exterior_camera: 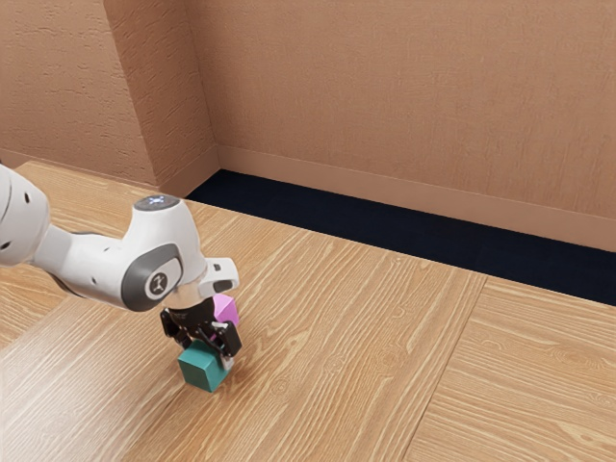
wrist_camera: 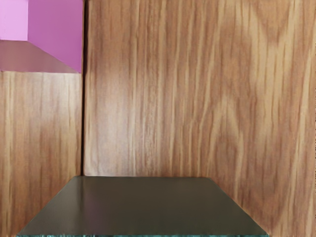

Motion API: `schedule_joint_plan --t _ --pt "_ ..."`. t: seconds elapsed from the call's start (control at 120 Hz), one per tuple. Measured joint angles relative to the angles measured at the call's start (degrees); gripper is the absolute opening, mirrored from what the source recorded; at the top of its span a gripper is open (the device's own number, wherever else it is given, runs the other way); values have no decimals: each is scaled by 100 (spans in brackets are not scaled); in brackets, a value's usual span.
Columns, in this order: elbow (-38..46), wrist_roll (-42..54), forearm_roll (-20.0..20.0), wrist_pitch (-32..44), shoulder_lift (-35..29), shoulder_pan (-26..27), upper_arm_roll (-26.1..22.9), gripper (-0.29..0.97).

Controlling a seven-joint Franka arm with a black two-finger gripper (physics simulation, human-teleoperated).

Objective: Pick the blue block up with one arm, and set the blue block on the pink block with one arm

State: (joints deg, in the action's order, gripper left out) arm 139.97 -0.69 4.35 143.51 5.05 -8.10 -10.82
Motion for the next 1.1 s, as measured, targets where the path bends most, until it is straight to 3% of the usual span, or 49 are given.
schedule_joint_plan --t 0.3,0.683,1.1 --pt "45 0 12 31 16 0 -7 65" --pt "44 -11 13 102 26 0 -7 45" --pt "16 -62 -38 1 -316 -2 -6 36"
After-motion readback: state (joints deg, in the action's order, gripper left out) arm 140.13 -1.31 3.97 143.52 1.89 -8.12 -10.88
